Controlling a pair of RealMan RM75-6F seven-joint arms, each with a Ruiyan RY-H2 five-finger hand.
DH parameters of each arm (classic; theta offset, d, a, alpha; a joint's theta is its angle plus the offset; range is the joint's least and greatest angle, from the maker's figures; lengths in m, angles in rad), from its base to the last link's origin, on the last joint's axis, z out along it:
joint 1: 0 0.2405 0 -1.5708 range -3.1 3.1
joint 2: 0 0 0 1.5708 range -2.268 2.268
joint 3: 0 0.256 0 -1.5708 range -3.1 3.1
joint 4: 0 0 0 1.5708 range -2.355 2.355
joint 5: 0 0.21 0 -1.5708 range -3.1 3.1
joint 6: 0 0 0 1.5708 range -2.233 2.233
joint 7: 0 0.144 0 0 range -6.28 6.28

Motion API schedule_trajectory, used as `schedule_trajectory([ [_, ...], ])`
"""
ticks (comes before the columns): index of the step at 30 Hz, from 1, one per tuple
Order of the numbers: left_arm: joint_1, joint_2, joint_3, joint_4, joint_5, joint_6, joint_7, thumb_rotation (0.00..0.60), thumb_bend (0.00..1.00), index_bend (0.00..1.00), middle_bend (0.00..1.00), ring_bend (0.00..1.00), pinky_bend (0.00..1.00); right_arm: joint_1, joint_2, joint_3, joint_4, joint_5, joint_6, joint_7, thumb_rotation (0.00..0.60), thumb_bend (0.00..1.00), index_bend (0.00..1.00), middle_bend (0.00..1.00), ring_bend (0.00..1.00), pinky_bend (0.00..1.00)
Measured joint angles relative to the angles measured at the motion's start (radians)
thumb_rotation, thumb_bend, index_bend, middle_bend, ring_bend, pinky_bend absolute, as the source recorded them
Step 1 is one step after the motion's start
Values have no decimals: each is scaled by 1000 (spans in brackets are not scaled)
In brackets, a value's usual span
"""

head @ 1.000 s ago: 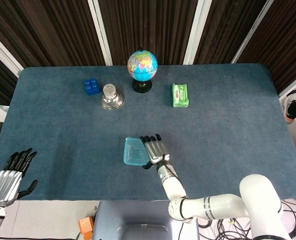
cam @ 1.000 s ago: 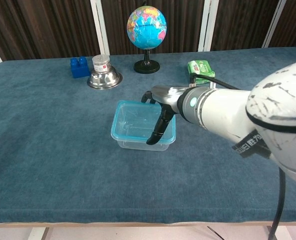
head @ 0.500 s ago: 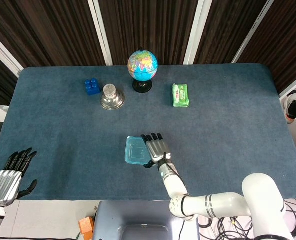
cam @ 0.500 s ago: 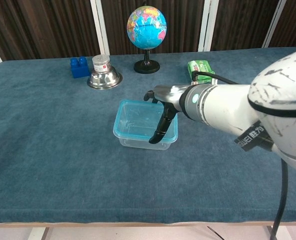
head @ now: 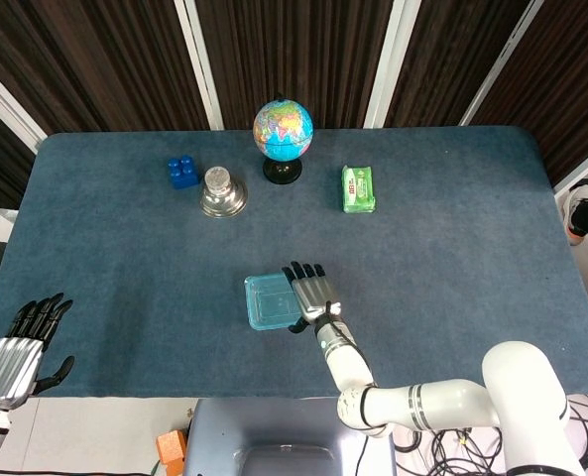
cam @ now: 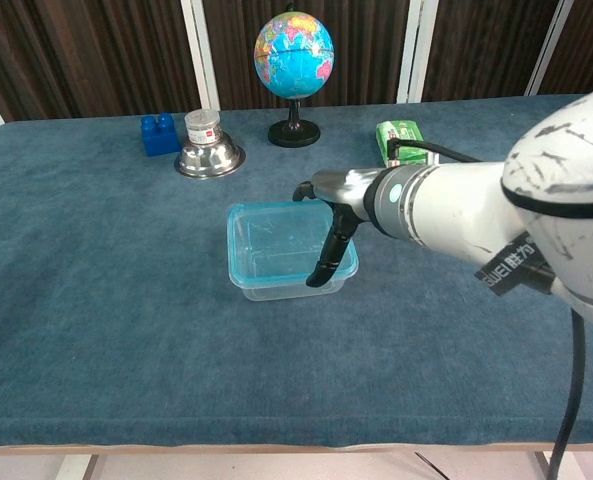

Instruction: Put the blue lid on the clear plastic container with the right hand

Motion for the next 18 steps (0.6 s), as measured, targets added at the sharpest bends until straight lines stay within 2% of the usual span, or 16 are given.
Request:
schedule_trajectory([
  [18, 3, 2, -2, 3, 3, 9, -14, 600, 349, 0, 0, 0, 0, 9, 21, -4, 6, 22, -16, 0, 600, 71, 0, 0, 0, 0],
])
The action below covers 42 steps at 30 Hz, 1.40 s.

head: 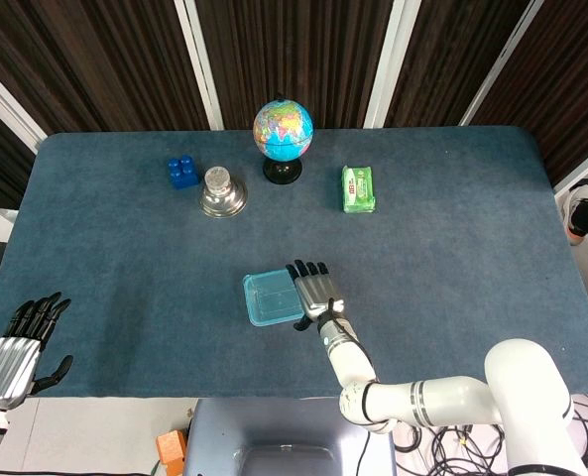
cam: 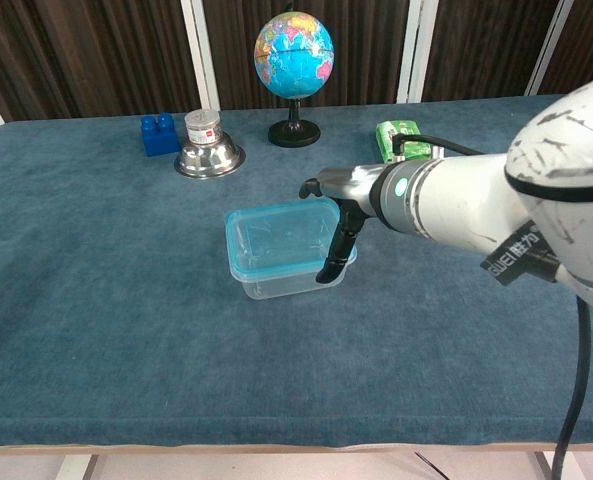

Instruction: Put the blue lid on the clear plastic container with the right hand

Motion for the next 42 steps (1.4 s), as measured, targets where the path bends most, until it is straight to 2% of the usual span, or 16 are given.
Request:
schedule_trajectory([
  [10, 0, 0, -1, 2, -1, 1, -2, 600, 349, 0, 0, 0, 0, -1, 25, -2, -16, -22, 15, 9, 600, 71, 0, 0, 0, 0],
  [17, 0, -1, 0, 1, 0, -1, 5, 600, 363, 0, 0, 0, 0, -23, 100, -24, -96, -113, 32, 18, 600, 74, 7, 0, 0, 0],
  [23, -1, -5, 1, -4, 6, 0, 15, 600, 365, 0, 0, 0, 0, -53, 170, -82, -154, -182, 31, 23, 600, 173, 119, 0, 0, 0],
  [32, -4, -7, 1, -4, 5, -6, 19, 600, 366, 0, 0, 0, 0, -75, 194, -117, -148, -232, -17, 70, 600, 358, 198, 0, 0, 0],
  [38, -4, -8, 1, -4, 5, -4, 20, 600, 365, 0, 0, 0, 0, -71, 178, -128, -127, -230, -29, 72, 600, 363, 209, 0, 0, 0],
  [42, -4, -8, 1, -3, 5, -3, 20, 600, 365, 0, 0, 0, 0, -66, 152, -125, -103, -229, -44, 86, 600, 401, 203, 0, 0, 0],
])
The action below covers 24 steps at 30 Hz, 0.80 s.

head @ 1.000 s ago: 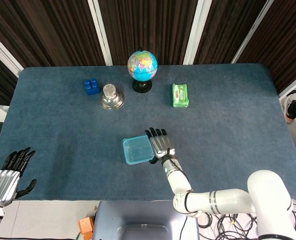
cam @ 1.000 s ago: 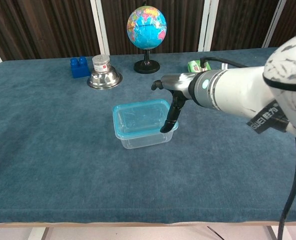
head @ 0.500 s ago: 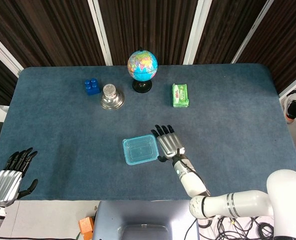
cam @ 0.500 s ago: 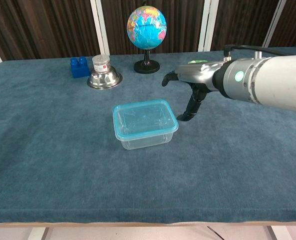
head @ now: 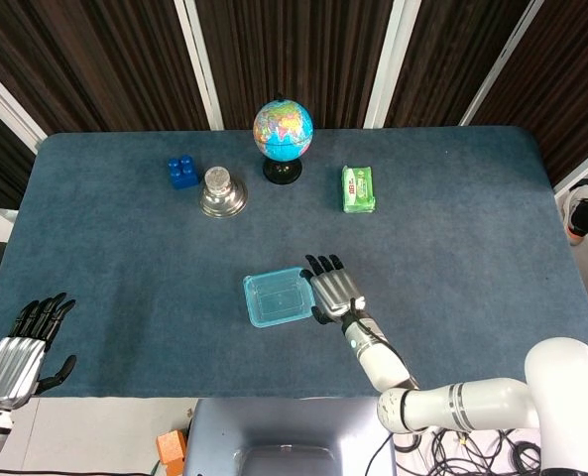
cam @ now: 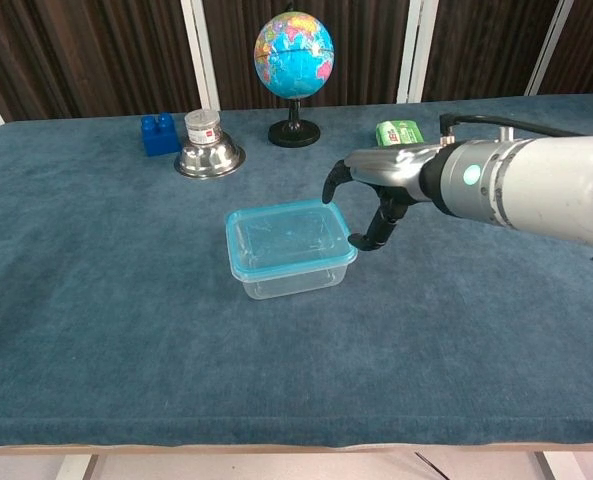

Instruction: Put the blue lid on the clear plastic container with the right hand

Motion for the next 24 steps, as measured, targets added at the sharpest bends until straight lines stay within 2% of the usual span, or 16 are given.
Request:
schedule_trajectory([
  [7, 1, 1, 0, 1, -1, 1, -1, 600, 370, 0, 0, 0, 0, 16, -40, 9, 34, 11, -4, 6, 600, 438, 203, 0, 0, 0],
  [12, 2, 2, 0, 2, 1, 5, -6, 600, 378, 0, 0, 0, 0, 23, -60, 7, 54, 24, -9, 1, 600, 551, 227, 0, 0, 0],
  [15, 3, 2, 0, 3, 1, 6, -7, 600, 385, 0, 0, 0, 0, 27, -70, 3, 70, 30, -14, -2, 600, 586, 237, 0, 0, 0],
  [24, 3, 2, -1, 3, -1, 6, -7, 600, 387, 0, 0, 0, 0, 32, -77, 0, 80, 42, -14, -10, 600, 616, 264, 0, 0, 0],
])
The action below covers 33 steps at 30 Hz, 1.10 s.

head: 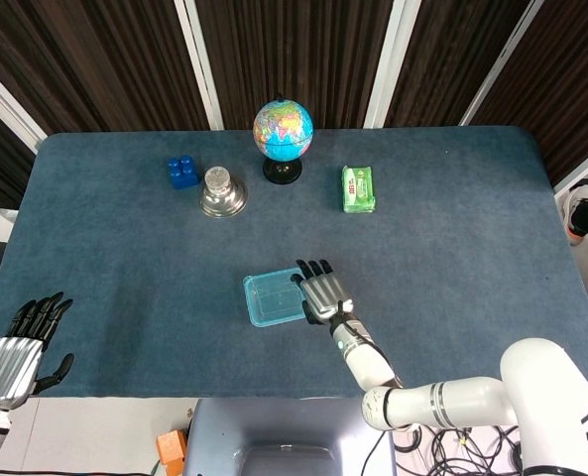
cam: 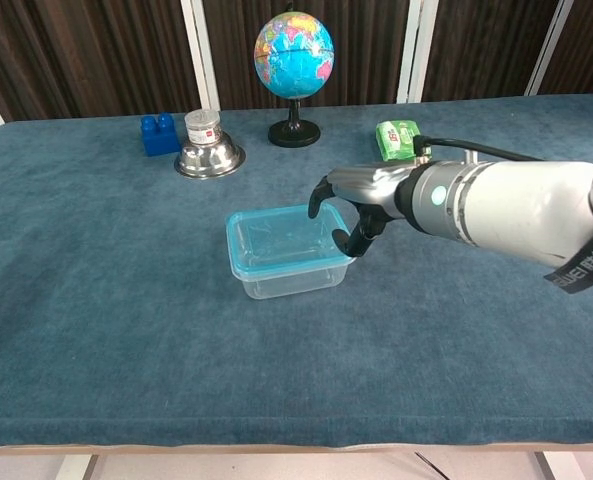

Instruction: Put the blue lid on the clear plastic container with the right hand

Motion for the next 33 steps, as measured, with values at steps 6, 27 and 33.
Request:
schedule_trajectory([
  [6, 1, 2, -1, 1, 0, 3, -7, 600, 386, 0, 0, 0, 0, -5, 6, 6, -8, -17, 5, 15, 600, 615, 260, 0, 0, 0],
  [27, -5, 1, 1, 2, 2, -8, -10, 600, 389, 0, 0, 0, 0, 10, -93, 36, -15, -143, 84, 10, 600, 618, 263, 0, 0, 0],
  [33, -4, 3, 1, 3, 3, -4, -16, 600, 388, 0, 0, 0, 0, 32, -136, 54, 26, -119, 100, -23, 600, 631, 294, 0, 0, 0],
])
